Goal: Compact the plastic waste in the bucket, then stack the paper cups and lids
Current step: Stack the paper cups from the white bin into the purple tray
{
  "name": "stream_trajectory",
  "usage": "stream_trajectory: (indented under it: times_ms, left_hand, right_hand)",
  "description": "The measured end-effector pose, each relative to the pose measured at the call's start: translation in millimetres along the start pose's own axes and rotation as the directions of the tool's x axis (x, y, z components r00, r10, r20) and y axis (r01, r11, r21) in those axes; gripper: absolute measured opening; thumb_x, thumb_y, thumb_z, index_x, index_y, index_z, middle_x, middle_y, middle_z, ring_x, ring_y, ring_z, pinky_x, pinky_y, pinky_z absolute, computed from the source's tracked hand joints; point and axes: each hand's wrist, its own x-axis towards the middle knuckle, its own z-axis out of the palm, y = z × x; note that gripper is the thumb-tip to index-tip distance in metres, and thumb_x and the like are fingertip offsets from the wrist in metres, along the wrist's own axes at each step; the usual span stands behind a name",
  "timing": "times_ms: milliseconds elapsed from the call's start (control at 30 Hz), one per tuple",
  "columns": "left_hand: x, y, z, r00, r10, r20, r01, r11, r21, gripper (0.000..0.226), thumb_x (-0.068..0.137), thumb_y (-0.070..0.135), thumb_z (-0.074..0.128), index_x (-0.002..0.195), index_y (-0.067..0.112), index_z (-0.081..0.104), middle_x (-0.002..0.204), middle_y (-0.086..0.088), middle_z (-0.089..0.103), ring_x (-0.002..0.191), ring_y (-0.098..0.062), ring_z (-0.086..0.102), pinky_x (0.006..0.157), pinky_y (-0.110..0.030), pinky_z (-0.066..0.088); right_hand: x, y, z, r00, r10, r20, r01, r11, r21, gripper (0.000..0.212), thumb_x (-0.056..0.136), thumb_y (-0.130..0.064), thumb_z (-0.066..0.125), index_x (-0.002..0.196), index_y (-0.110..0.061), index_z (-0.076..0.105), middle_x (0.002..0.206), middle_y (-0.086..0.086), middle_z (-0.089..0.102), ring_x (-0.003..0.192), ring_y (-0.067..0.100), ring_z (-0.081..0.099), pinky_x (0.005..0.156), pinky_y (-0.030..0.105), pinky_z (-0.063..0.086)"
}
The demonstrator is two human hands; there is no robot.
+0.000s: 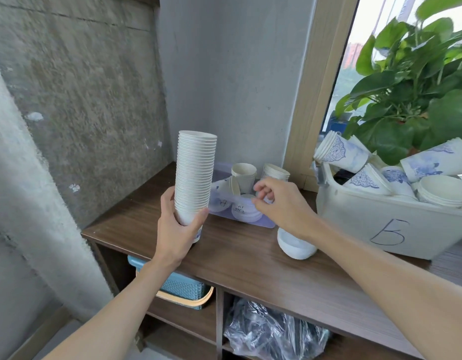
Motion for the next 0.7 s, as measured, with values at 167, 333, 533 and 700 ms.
stream_trajectory:
  times_ms: [167,333,533,700]
  left_hand:
    - [7,-5,-6,0.998,-0.021,-0.051,0.019,0.999,-0.045,0.076,0.068,0.056,0.077,0.13,0.044,0.035,0.108,0.04,0.058,0.102,0.008,0.061,0.087,-0.025,0.049]
    - [8,-13,-7,0.997,-0.028,-0.077,0.024,0.998,-0.055,0.072,0.079,0.036,0.082,0.134,0.037,0.035,0.105,0.041,0.058,0.101,0.008,0.061,0.087,-0.026,0.051]
    - [8,-12,-7,0.996,-0.038,-0.083,0.032,0.997,-0.07,0.074,0.079,0.038,0.082,0.135,0.037,0.034,0.106,0.04,0.058,0.102,0.009,0.061,0.083,-0.023,0.05]
    - [6,-9,-7,0.995,-0.052,-0.081,0.047,0.997,-0.061,0.075,0.075,0.042,0.079,0.134,0.041,0.033,0.108,0.041,0.056,0.105,0.009,0.059,0.083,-0.018,0.048]
  right_hand:
    - [56,-9,36,0.994,0.106,0.03,-0.106,0.994,0.009,0.024,0.081,-0.024,0.067,0.103,-0.016,0.061,0.083,0.001,0.069,0.082,0.021,0.064,0.075,0.037,0.052]
    - [84,-6,60,0.987,0.144,0.067,-0.145,0.989,0.007,0.04,0.077,-0.016,0.07,0.114,-0.016,0.056,0.082,-0.001,0.061,0.085,0.023,0.06,0.07,0.03,0.043]
    - [82,-8,65,0.996,0.027,-0.09,-0.027,1.0,0.001,0.039,0.081,-0.004,0.063,0.118,-0.013,0.055,0.078,-0.005,0.058,0.079,0.021,0.057,0.071,0.037,0.05]
    - [90,-12,53,0.965,-0.123,-0.231,0.11,0.991,-0.071,0.026,0.082,-0.001,0.062,0.107,-0.008,0.063,0.095,0.006,0.069,0.088,0.026,0.063,0.077,0.041,0.051]
